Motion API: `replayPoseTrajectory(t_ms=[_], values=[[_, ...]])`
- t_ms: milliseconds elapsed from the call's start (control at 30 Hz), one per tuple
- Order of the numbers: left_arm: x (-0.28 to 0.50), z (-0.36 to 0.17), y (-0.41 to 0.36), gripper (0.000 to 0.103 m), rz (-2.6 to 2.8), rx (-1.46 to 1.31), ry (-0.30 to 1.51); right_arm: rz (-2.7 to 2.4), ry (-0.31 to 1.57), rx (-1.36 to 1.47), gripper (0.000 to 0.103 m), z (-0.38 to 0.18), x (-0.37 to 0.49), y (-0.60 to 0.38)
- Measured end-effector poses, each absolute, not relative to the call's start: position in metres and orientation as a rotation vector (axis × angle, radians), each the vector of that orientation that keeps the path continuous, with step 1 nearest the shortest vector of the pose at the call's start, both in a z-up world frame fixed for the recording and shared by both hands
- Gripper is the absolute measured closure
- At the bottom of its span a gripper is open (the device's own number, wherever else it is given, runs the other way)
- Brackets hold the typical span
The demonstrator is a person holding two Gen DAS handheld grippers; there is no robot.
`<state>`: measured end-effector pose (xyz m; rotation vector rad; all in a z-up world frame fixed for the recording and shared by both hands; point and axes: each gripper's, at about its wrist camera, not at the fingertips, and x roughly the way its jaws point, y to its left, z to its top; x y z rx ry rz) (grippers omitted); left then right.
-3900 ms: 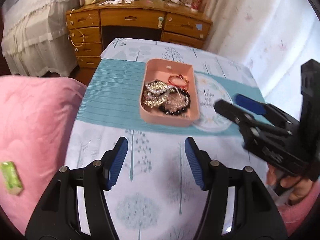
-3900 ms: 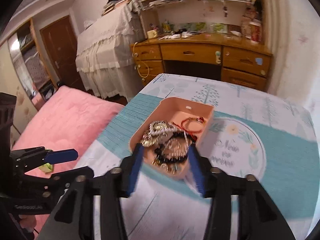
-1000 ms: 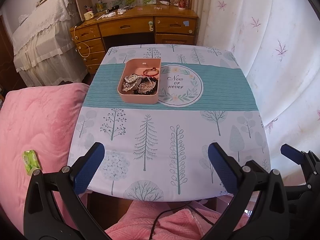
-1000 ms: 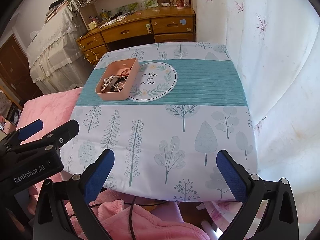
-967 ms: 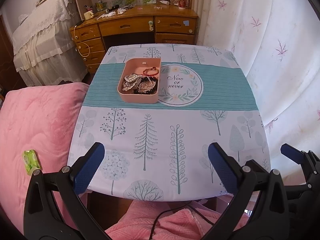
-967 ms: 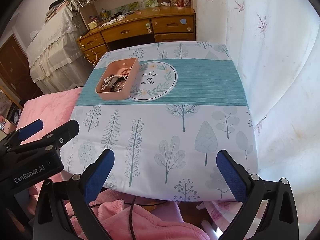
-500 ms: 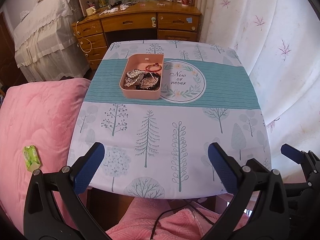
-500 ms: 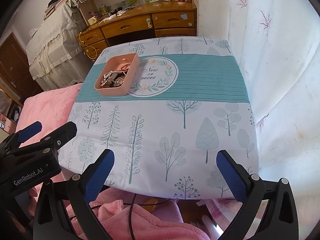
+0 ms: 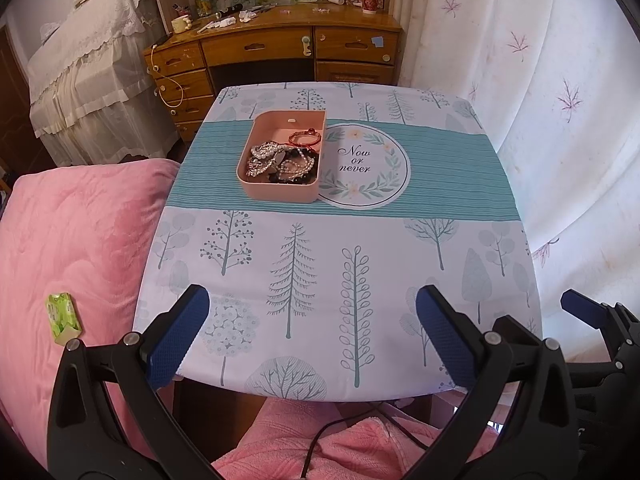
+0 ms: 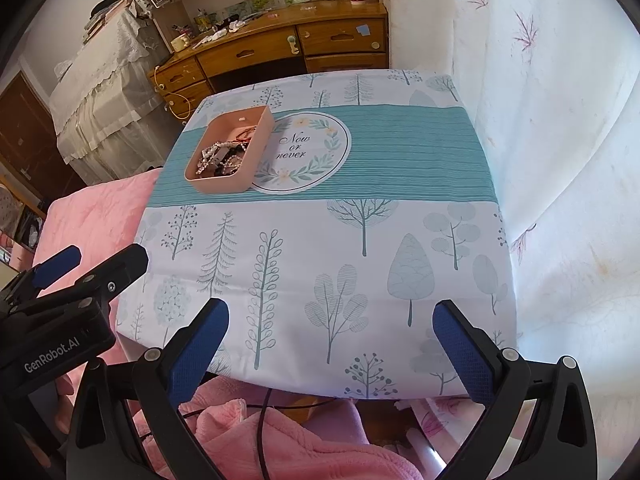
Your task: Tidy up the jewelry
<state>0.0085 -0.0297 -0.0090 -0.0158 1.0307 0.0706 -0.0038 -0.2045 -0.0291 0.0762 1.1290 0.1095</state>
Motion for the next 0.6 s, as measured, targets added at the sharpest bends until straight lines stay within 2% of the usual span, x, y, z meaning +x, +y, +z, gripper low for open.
replayPoseTrajectory(t_ms=[600], values=[[0.032, 0.004, -0.039, 0.000, 0.033, 0.039, 0.980, 0.034, 1.110, 0.149, 0.000, -0.026, 0.012, -0.214]])
